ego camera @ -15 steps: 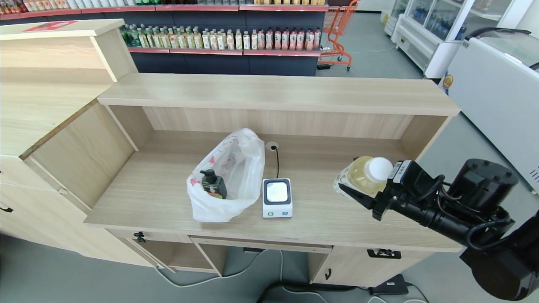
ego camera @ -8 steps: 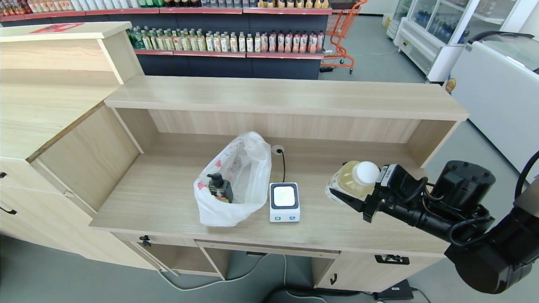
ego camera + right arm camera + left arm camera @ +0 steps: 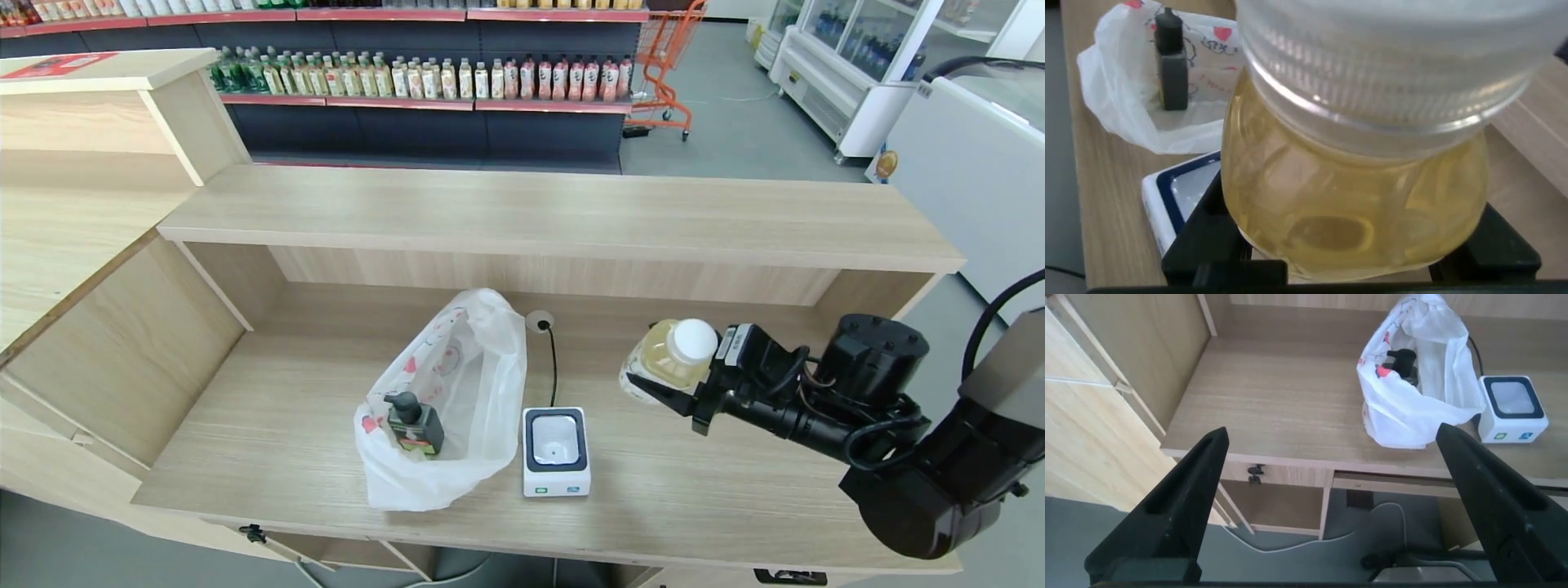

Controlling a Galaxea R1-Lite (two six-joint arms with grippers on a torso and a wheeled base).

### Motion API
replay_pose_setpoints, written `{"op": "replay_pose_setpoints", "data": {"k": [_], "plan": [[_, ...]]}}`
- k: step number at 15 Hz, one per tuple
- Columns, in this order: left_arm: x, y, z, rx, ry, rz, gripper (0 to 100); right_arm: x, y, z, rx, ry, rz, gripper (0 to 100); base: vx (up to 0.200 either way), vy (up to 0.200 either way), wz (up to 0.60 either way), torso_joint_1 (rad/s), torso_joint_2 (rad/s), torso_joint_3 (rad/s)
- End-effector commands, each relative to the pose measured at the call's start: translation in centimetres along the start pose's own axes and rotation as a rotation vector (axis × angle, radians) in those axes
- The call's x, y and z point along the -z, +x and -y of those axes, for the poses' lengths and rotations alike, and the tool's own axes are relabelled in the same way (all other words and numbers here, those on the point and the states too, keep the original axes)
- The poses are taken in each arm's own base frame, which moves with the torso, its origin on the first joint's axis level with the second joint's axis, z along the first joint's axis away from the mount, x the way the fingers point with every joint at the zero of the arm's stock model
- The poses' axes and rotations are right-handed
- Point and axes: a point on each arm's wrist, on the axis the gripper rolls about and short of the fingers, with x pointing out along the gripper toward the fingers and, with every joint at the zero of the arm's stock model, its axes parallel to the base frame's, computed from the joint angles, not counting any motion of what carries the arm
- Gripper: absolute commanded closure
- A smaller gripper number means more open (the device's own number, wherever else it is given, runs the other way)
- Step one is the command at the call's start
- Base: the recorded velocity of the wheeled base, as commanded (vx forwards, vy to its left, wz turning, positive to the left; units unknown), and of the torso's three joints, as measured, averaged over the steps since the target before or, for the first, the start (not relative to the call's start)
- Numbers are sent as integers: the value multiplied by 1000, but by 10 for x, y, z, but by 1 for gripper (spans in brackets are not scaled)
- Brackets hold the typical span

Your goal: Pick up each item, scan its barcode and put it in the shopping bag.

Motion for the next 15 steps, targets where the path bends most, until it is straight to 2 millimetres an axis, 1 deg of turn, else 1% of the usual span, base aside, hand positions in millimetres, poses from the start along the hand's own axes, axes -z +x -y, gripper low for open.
{"op": "replay_pose_setpoints", "data": {"k": [1, 3, 7, 10, 13, 15], "plan": [[0, 0, 0, -2, -1, 1, 0, 0, 6, -13, -56, 41, 11, 100, 0, 0, 0, 0, 0, 0], [0, 0, 0, -1, -1, 1, 0, -1, 7, -25, -120, 97, 23, 100, 0, 0, 0, 0, 0, 0], [0, 0, 0, -1, -1, 1, 0, 3, 7, -29, -191, 124, 54, 100, 0, 0, 0, 0, 0, 0], [0, 0, 0, -1, -1, 1, 0, 17, 6, -30, -243, 137, 64, 100, 0, 0, 0, 0, 0, 0], [0, 0, 0, -2, -1, 1, 0, 45, 2, -32, -298, 119, 79, 100, 0, 0, 0, 0, 0, 0], [0, 0, 0, -2, -1, 1, 0, 55, 12, -27, -296, 104, 94, 100, 0, 0, 0, 0, 0, 0]]}}
